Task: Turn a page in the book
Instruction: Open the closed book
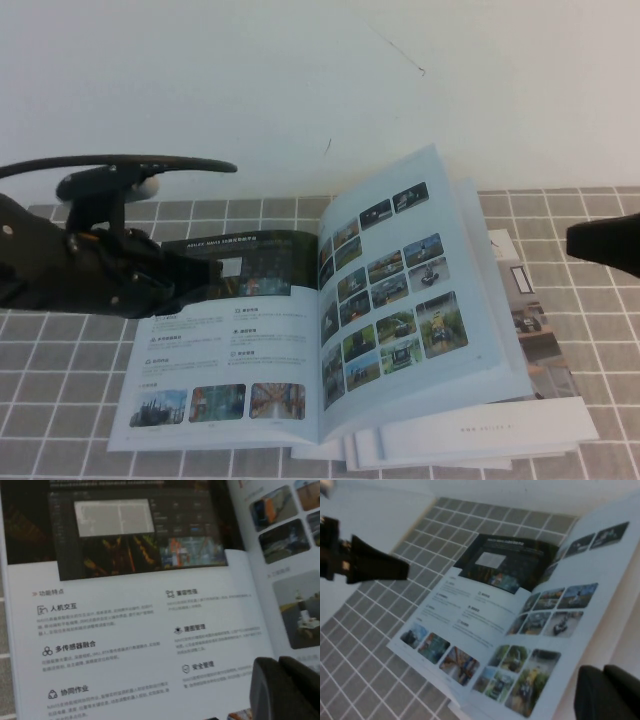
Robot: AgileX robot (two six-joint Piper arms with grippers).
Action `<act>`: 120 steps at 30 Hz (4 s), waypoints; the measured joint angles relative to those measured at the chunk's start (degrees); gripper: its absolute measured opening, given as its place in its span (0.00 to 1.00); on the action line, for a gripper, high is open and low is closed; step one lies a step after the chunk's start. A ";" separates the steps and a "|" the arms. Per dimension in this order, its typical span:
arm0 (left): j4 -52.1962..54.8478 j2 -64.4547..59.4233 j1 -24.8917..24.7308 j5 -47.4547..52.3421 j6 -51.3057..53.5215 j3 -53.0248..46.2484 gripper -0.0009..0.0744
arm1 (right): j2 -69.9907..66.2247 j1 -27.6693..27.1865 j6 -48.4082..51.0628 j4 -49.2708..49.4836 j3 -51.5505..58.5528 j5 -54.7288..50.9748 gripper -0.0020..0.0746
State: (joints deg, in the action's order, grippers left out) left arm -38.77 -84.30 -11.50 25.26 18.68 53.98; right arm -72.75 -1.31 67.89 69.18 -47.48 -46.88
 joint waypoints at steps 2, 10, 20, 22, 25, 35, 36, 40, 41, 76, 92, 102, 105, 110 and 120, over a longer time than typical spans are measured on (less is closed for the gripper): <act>-0.11 -3.05 0.00 -1.72 -0.01 0.10 0.01 | -4.47 0.25 1.89 2.78 -2.12 -1.29 0.11; -0.84 -11.51 0.00 -7.71 -0.01 0.13 0.01 | -18.65 2.92 5.87 10.42 -8.20 -4.50 0.52; -1.49 -17.03 0.00 -9.35 -0.01 0.22 0.01 | -28.11 6.87 9.09 14.32 -12.08 -1.43 0.56; -1.49 -17.43 0.00 -9.43 -0.01 0.22 0.01 | -28.34 6.87 9.09 14.88 -12.66 -0.72 0.56; -1.49 -18.11 0.00 -9.43 -0.01 0.22 0.01 | -28.34 6.87 8.79 15.74 -13.02 -0.46 0.56; -1.57 -18.38 0.00 -9.43 -0.01 0.48 0.01 | -32.97 6.87 7.05 17.23 -13.02 -4.52 0.56; -1.57 -18.38 0.00 -9.43 -0.01 0.47 0.01 | -33.00 6.87 7.05 17.66 -13.02 -5.08 0.56; -1.57 -18.38 0.00 -9.43 -0.01 0.47 0.01 | -33.09 6.87 7.31 20.45 -13.02 -8.45 0.56; -1.57 -18.38 0.00 -9.43 -0.01 0.47 0.01 | -33.09 6.87 7.42 21.21 -13.02 -9.38 0.56; -4.56 -18.38 0.00 -7.68 -0.01 0.50 0.01 | -33.37 21.69 13.60 27.30 -18.61 -8.32 0.56; -6.44 -15.85 0.00 -8.56 -0.01 0.50 0.01 | -38.41 26.08 11.53 27.39 -20.01 -3.24 0.56; -6.68 -8.25 0.00 -8.35 2.43 0.50 0.01 | -38.41 25.48 10.94 27.65 -20.53 -0.55 0.48; -6.68 -6.03 0.00 -7.86 3.13 0.50 0.01 | -38.41 25.31 8.97 26.71 -20.53 2.99 0.41; -6.68 -1.41 0.00 -6.37 3.74 0.50 0.01 | -38.41 25.21 5.67 20.54 -20.53 7.71 0.33; -15.03 5.88 -0.13 14.19 9.12 11.43 0.01 | -38.49 25.21 5.22 18.01 -20.53 9.43 0.28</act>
State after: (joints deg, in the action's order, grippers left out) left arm -53.80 -78.42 -11.63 39.45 27.80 65.41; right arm -111.24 23.91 73.11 87.19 -68.01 -37.45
